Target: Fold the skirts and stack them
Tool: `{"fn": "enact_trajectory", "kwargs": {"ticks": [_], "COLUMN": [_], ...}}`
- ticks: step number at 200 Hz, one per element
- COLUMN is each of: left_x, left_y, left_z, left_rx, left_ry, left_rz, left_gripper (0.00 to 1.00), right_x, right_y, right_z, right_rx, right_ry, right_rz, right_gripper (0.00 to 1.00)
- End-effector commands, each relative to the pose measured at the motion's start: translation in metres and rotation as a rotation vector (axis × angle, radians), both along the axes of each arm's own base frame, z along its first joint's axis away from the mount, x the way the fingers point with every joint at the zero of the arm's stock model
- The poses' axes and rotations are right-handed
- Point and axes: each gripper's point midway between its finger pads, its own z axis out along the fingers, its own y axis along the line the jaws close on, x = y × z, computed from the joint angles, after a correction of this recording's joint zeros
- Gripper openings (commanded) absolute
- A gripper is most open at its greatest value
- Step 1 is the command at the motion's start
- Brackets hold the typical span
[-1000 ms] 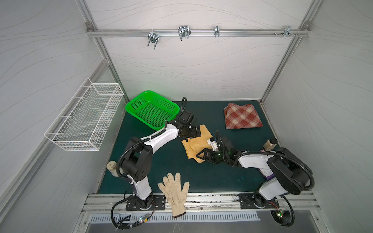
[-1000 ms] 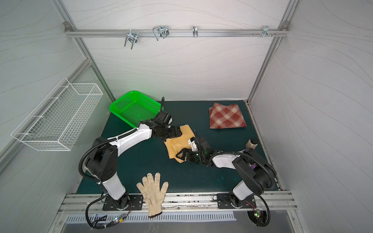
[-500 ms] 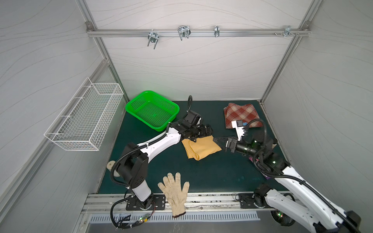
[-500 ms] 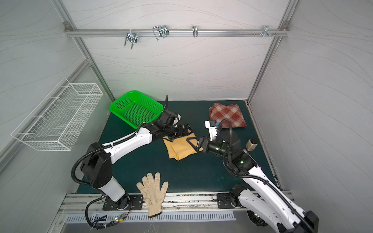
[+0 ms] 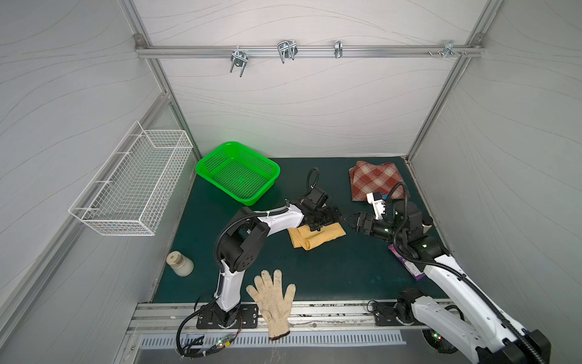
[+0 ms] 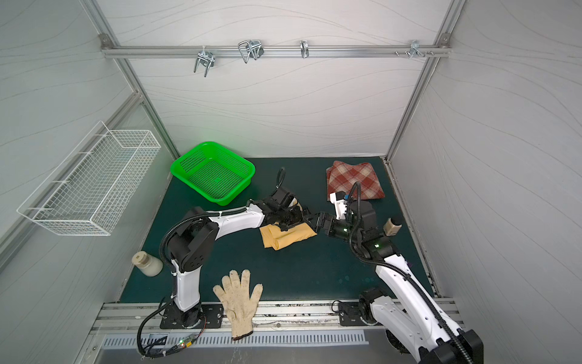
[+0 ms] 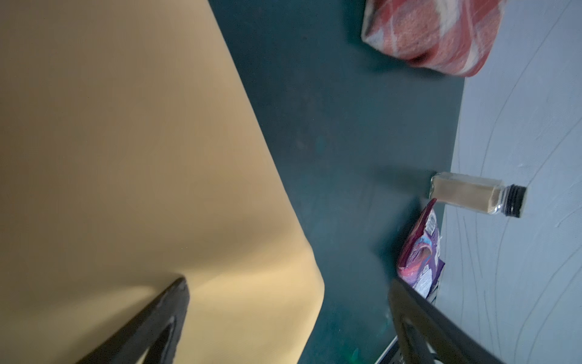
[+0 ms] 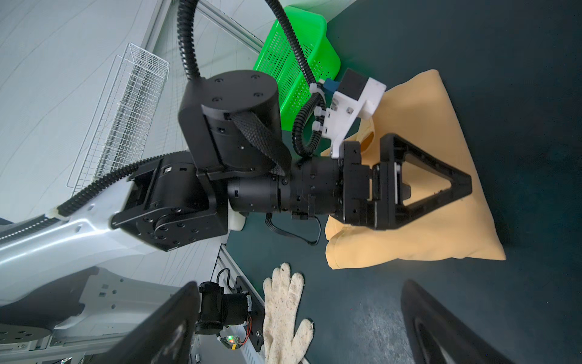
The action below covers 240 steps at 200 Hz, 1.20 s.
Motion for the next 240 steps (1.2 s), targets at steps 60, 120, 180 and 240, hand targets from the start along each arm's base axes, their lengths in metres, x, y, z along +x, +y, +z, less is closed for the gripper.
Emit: {"fn": "enact_trajectory", "kwargs": {"ticks": [60,120,180,240], "left_x": [0.052,0.064,0.050,0.019], "left_y": [0.079,0.139,0.118,0.112], "left_z": [-0.015,-0.008,0.059,0.067], "left_rx": [0.016,-0.009,-0.099,-0.083], "left_ry": [0.001,0.010,-0.076,-0.088], "left_rz": [0.236,0.351,0.278,0.269], "left_gripper": [0.99,0.99,0.99,0.99], "right_x": [0.002,0.015,0.062,0.110], "right_y": [0.001,0.006,0.026,0.061], "right_z": [-0.012,-0.034,-0.047,-0.064], "right_rx": [0.017,-0.012,-0.047,0.014], "right_ry": [0.019,0.054,0.092,0.159], "right_rz": [0.013,0.015,0.048,0.136], "right_gripper": [0.99,0.99,0.99,0.99]}}
